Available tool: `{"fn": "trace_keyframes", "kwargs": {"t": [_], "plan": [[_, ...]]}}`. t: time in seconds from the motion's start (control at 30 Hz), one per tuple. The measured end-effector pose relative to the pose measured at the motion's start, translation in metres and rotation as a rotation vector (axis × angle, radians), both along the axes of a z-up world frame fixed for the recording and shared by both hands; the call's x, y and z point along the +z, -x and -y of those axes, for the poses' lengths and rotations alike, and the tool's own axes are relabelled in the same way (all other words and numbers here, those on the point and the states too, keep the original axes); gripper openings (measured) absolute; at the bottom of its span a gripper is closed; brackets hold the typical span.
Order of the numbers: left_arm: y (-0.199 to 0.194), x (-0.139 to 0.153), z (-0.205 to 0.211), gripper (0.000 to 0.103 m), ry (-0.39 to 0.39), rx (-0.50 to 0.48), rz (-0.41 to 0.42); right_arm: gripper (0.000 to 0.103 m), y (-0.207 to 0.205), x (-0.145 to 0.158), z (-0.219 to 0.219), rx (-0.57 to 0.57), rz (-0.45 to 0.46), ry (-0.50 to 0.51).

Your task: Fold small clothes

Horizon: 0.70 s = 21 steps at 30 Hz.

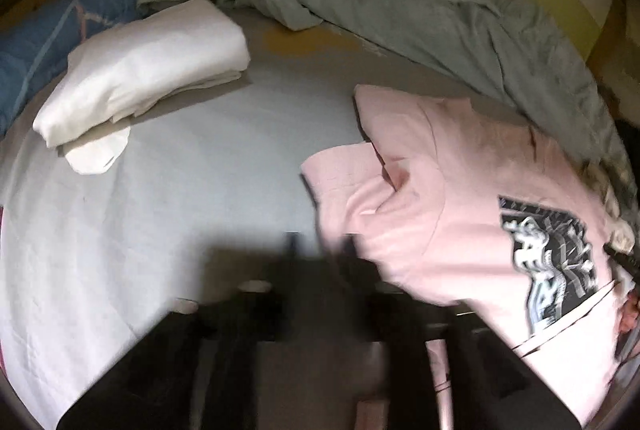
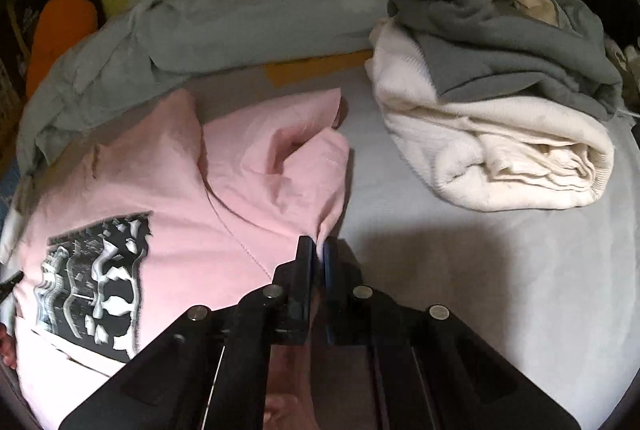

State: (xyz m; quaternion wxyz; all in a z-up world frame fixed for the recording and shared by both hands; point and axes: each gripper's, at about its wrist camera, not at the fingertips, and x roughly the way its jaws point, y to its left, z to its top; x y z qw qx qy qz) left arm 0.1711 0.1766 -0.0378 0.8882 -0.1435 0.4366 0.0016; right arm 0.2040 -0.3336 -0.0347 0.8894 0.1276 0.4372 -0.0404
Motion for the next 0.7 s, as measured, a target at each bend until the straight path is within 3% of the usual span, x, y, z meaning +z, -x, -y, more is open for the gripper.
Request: {"fn": "trace_keyframes", "kwargs": {"t": [0.03,0.07,0.1,0.17,0.23,0.37,0.47,0.5,0.57,0.6,0.63,0.7], "plan": [[0.005,0.003,-0.006,0.075,0.037,0.035,0.002,0.006,0.003,0.006,0.011,-0.024,0.022,-0.033],[0.016,0.008,-0.014,0.077,0.086,0.081,0.037,0.012,0.005,0.010,0.020,-0.044,0.036,-0.049],[0.029,0.013,-0.021,0.077,0.131,0.112,0.075,0.015,0.008,0.016,0.030,-0.062,0.055,-0.064],[0.046,0.018,-0.027,0.077,0.198,0.099,0.090,0.034,0.016,0.025,0.045,-0.080,0.078,-0.087],[0.060,0.023,-0.026,0.077,0.230,0.063,0.085,0.039,0.028,0.032,0.053,-0.092,0.089,-0.110],[0.075,0.021,-0.002,0.076,0.224,-0.040,0.040,0.042,0.056,0.040,0.052,-0.055,0.099,-0.160],[0.068,0.015,0.020,0.075,0.163,-0.091,0.015,0.044,0.077,0.040,0.039,-0.021,0.093,-0.149],[0.062,0.012,0.024,0.072,0.156,-0.091,0.002,0.044,0.083,0.040,0.034,-0.006,0.088,-0.147],[0.052,0.003,0.026,0.039,0.162,-0.076,-0.042,0.044,0.096,0.036,0.023,0.024,0.078,-0.128],[0.044,-0.002,0.026,0.028,0.134,-0.045,-0.077,0.044,0.100,0.035,0.016,0.043,0.076,-0.097],[0.040,-0.003,0.024,0.011,0.108,-0.026,-0.097,0.045,0.102,0.034,0.010,0.054,0.078,-0.066],[0.036,0.001,0.014,0.006,0.123,-0.008,-0.084,0.046,0.108,0.033,-0.001,0.066,0.078,0.025]]}}
